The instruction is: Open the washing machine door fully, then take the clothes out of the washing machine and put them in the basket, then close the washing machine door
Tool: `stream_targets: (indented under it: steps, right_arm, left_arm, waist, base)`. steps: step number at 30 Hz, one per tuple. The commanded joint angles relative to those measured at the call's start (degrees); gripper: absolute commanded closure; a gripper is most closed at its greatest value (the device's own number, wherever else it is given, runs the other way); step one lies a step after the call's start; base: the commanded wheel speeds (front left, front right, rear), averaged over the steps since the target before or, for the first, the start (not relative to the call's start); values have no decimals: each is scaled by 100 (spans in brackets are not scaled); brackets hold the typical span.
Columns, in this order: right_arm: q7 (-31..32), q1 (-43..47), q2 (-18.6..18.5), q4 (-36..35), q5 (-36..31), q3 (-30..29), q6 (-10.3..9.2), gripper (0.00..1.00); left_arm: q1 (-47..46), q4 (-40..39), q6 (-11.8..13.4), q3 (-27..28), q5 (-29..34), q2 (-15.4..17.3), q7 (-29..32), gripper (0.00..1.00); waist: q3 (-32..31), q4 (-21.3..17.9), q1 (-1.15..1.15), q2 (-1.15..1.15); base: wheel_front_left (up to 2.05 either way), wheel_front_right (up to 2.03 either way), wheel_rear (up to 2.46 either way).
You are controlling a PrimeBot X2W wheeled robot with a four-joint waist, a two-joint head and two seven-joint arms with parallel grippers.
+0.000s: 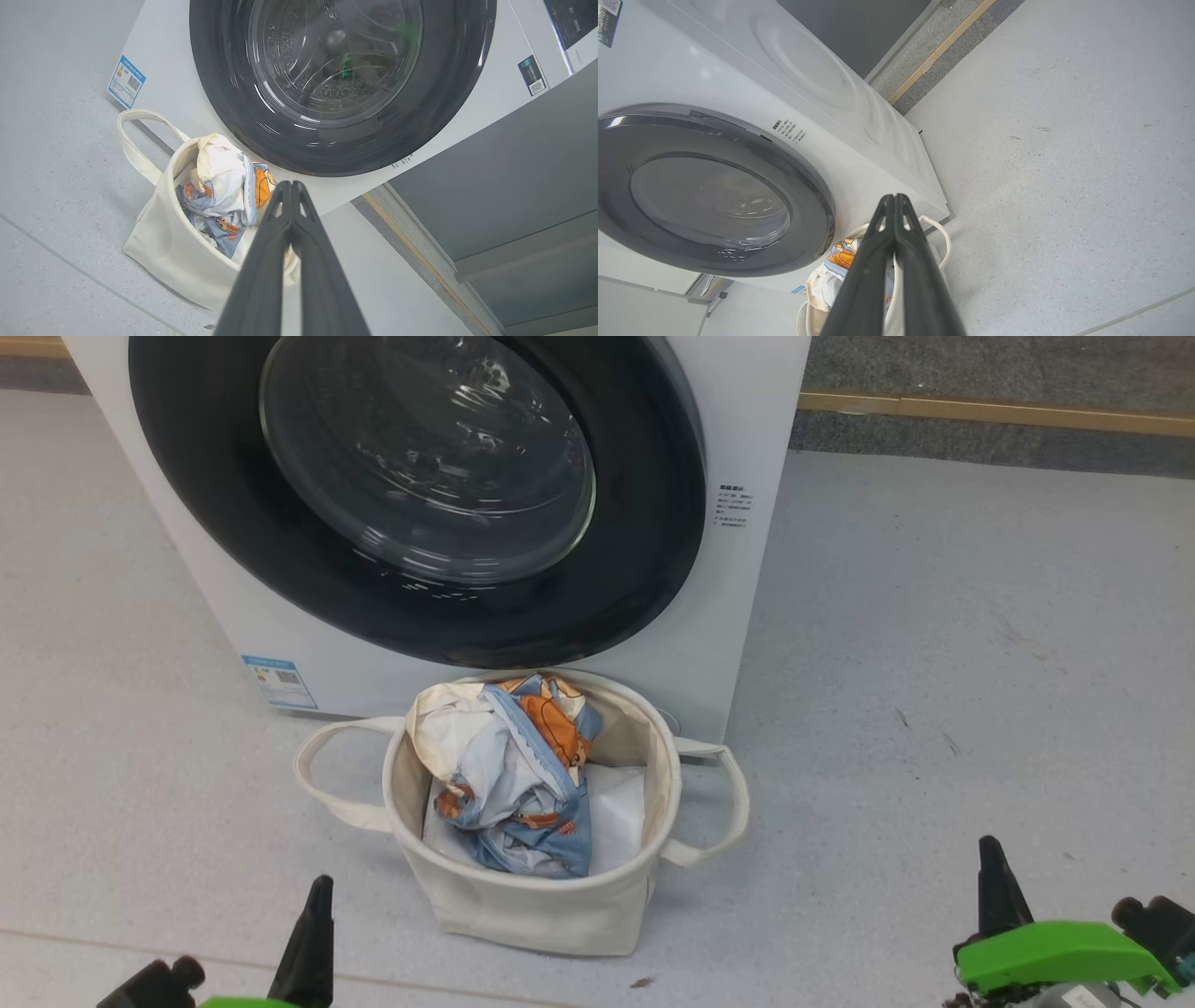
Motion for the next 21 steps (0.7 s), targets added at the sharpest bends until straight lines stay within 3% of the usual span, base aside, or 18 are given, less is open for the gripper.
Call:
stream_targets:
  steps: [1, 21]
  right_arm:
    - [46, -298, -109, -153, 194, 8, 1, 100]
    - [363, -352, -118, -122, 1392, -97, 0, 100]
  left_arm:
    - [-293, -152, -19, 153, -188, 2, 42, 100]
    - [-376, -125, -25, 381, -1340, -60, 348, 100]
  waist:
    - [-1, -1, 0, 0]
    - [-7, -17, 0, 0]
  base:
    - [0, 0, 0]
    - [0, 0, 0]
